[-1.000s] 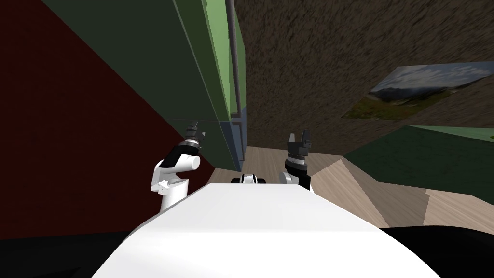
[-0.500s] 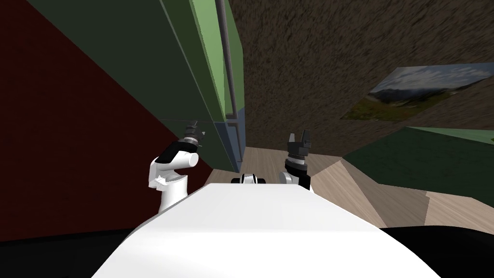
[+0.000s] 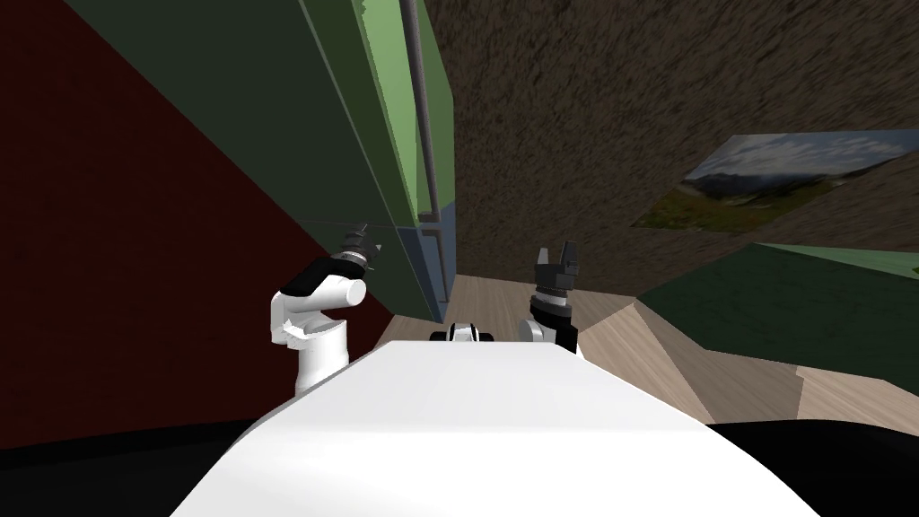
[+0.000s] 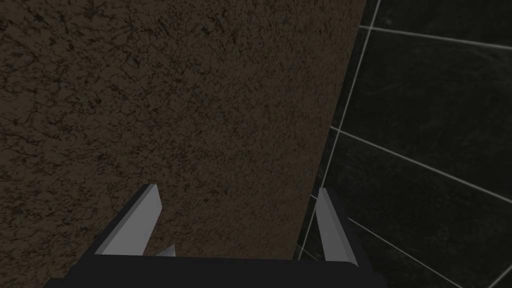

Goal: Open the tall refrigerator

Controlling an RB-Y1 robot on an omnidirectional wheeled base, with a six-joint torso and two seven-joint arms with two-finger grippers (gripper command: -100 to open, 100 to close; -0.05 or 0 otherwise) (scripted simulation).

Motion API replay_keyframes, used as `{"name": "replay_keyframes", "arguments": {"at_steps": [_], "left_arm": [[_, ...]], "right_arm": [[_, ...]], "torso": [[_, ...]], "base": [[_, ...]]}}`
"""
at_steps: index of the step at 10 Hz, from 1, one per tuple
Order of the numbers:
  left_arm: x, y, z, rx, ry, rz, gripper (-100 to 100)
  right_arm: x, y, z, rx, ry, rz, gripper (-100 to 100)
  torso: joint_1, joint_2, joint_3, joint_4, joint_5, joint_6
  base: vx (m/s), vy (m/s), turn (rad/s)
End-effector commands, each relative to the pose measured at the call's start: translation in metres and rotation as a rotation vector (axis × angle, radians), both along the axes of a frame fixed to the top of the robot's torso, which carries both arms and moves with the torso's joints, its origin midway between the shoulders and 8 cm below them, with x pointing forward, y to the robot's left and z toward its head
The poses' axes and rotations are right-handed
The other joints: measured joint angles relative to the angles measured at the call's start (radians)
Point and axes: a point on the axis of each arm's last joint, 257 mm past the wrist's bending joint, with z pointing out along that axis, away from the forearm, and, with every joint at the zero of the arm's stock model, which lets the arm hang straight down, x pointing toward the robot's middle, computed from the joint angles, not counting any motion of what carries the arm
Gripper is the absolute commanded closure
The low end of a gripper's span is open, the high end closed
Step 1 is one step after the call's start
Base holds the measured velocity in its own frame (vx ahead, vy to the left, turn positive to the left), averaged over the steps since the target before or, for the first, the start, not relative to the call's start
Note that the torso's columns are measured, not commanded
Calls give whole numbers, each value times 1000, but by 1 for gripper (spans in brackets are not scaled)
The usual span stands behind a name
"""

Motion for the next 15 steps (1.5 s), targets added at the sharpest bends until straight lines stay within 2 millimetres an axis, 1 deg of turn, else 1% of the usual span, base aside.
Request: {"name": "replay_keyframes", "arguments": {"at_steps": [1,3,4,5,6,7,8,10,11,13,15], "left_arm": [[6,-8,1,-24,22,-26,-100],[12,-15,8,-45,38,-51,-100],[12,-14,3,-49,57,-48,-100],[14,-18,7,-59,64,-62,-100],[14,-17,5,-61,74,-60,-100],[16,-21,6,-71,89,-74,-100],[16,-21,6,-71,89,-74,-100],[18,-30,11,-86,114,-101,-100],[18,-30,11,-86,114,-101,-100],[19,-40,18,-93,132,-128,-100],[16,-50,27,-91,141,-152,-100]], "right_arm": [[0,0,0,0,0,0,0],[0,0,0,0,0,0,0],[0,0,0,0,0,0,0],[0,0,0,0,0,0,0],[0,0,0,0,0,0,0],[0,0,0,0,0,0,0],[0,0,0,0,0,0,0],[0,0,0,0,0,0,0],[0,0,0,0,0,0,0],[0,0,0,0,0,0,0],[0,0,0,0,0,0,0]], "torso": [[-2,-2,-1,-1,0,2],[-6,-4,-3,-1,-2,4],[-10,-6,-4,-1,-4,8],[-10,-8,-5,-3,-3,10],[-12,-8,-6,-3,-4,11],[-11,-9,-6,-3,-3,10],[-12,-9,-6,-3,-3,10],[-16,-10,-7,-3,-5,13],[-18,-11,-8,-4,-5,15],[-19,-13,-9,-4,-6,16],[-26,-14,-11,-3,-12,19]], "base": [[12,-50,16],[20,-81,35],[14,-53,-11],[2,-51,-12],[5,-39,33],[4,-49,4],[4,-48,-1],[7,-50,12],[-8,-40,16],[12,-48,5],[13,-69,2]]}}
